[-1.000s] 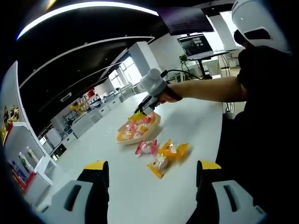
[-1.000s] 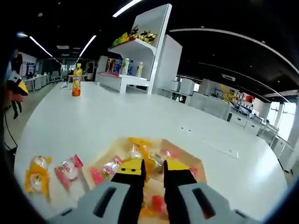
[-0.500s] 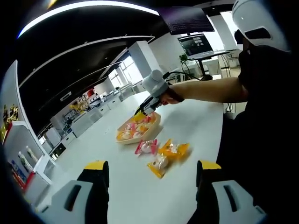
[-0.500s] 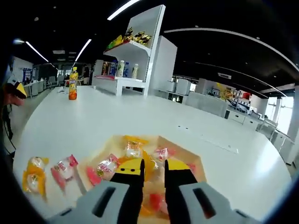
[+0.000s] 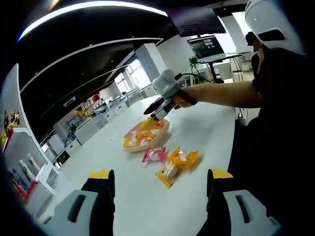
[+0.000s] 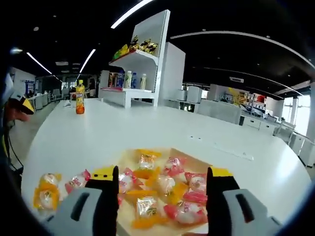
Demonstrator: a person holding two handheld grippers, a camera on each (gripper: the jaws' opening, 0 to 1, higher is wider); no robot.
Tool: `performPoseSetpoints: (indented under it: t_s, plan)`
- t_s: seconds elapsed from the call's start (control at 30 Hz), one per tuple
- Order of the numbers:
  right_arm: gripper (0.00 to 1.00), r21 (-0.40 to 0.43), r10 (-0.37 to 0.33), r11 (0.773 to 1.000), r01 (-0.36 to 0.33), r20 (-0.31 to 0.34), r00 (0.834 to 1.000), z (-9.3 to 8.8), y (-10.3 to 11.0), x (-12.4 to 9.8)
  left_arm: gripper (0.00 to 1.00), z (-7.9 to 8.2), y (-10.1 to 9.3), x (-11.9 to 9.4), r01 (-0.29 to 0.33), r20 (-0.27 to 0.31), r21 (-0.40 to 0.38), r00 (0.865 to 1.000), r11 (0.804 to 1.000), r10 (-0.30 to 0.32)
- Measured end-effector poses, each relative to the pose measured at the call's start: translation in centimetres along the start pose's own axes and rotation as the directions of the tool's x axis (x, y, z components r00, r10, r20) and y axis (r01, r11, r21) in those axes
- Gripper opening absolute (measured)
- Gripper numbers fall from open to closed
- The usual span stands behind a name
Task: Pick up the marshmallows scattered on the table and place them into the bowl on the table
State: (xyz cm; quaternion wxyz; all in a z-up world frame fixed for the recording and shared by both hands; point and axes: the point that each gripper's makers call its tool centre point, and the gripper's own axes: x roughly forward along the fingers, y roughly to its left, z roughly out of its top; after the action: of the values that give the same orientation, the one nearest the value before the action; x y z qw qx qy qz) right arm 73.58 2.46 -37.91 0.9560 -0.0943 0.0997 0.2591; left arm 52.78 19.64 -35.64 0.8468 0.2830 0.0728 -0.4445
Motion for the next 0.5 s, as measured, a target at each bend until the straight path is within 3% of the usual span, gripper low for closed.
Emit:
performPoseSetpoints:
  t_s: [0.07,0.17,0.27,0.33,0.5]
  plan:
    - [0.85,0.015,0.007,1.0,-0.007,-0.001,1.0,0.2,0.2,-0.3,0.75,0.0,0.0,0.0,0.001,0.001,0.0,1.0,1.0,-0.001]
    - [0.92,0.042,0.02,0.999,-0.02,0.013,1.0,1.1,1.0,-1.1,0.75,0.0,0.0,0.0,0.002,0.002,0.0,1.0,1.0,-0.002]
    - [0.95,0.055,0.055,0.997,-0.057,0.041,0.998,2.7,2.1,-2.1,0.75,0.0,0.1,0.0,-0.001,0.001,-0.001,1.0,1.0,0.001]
    - [0.97,0.092,0.064,0.993,-0.07,0.062,0.996,3.8,1.8,-2.0,0.75,0.1,0.1,0.0,0.0,0.003,-0.001,1.0,1.0,0.0]
    - [0.97,0.129,0.079,0.988,-0.09,0.088,0.993,4.8,2.6,-4.3,0.75,0.5,0.0,-0.2,0.001,0.016,0.003,1.0,1.0,-0.001]
